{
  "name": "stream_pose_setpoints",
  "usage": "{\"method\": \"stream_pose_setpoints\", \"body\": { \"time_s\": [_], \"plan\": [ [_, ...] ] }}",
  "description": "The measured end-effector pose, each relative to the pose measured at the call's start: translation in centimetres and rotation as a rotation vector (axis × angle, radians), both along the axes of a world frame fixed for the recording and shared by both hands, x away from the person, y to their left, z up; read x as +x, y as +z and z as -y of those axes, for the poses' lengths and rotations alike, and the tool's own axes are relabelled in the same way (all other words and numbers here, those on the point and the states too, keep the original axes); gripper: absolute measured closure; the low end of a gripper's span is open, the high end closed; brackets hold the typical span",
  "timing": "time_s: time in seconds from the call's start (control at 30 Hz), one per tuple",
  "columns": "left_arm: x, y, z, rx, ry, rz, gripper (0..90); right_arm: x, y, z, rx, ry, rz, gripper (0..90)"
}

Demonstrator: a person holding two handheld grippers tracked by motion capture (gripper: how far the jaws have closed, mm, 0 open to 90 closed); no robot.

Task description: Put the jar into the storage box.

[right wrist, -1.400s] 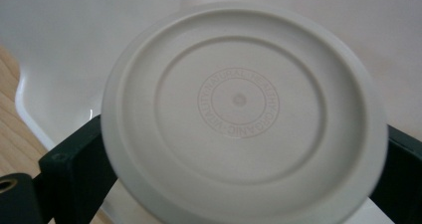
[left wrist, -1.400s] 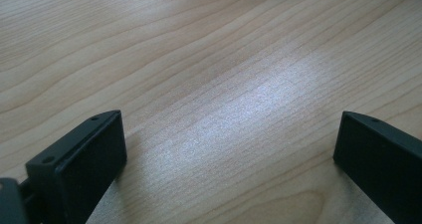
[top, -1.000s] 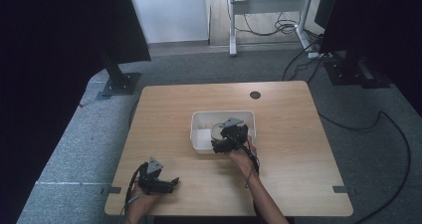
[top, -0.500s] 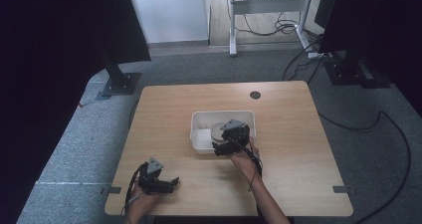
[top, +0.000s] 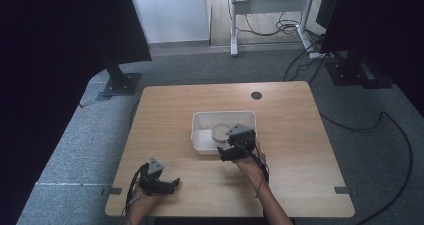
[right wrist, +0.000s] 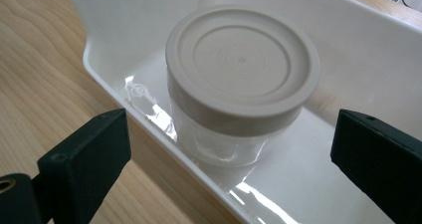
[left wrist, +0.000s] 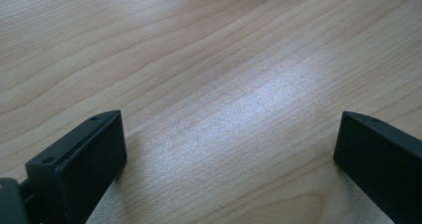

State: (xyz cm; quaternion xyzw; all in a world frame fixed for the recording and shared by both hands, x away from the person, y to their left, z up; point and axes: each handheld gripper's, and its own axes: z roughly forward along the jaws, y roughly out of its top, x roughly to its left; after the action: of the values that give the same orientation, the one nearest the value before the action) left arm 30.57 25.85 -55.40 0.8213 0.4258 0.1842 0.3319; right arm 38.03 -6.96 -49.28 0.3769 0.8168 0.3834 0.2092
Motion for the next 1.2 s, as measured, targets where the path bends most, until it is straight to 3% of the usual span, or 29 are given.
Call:
{"method": "stream_pose_setpoints", "body": {
  "time_s": [1.2],
  "plan": [
    [0.0,0.0,0.0,-0.001,0.001,-0.001,0.0,-3.3,-1.0,4.1,0.021,0.03,-0.007,2.9]
  ]
}}
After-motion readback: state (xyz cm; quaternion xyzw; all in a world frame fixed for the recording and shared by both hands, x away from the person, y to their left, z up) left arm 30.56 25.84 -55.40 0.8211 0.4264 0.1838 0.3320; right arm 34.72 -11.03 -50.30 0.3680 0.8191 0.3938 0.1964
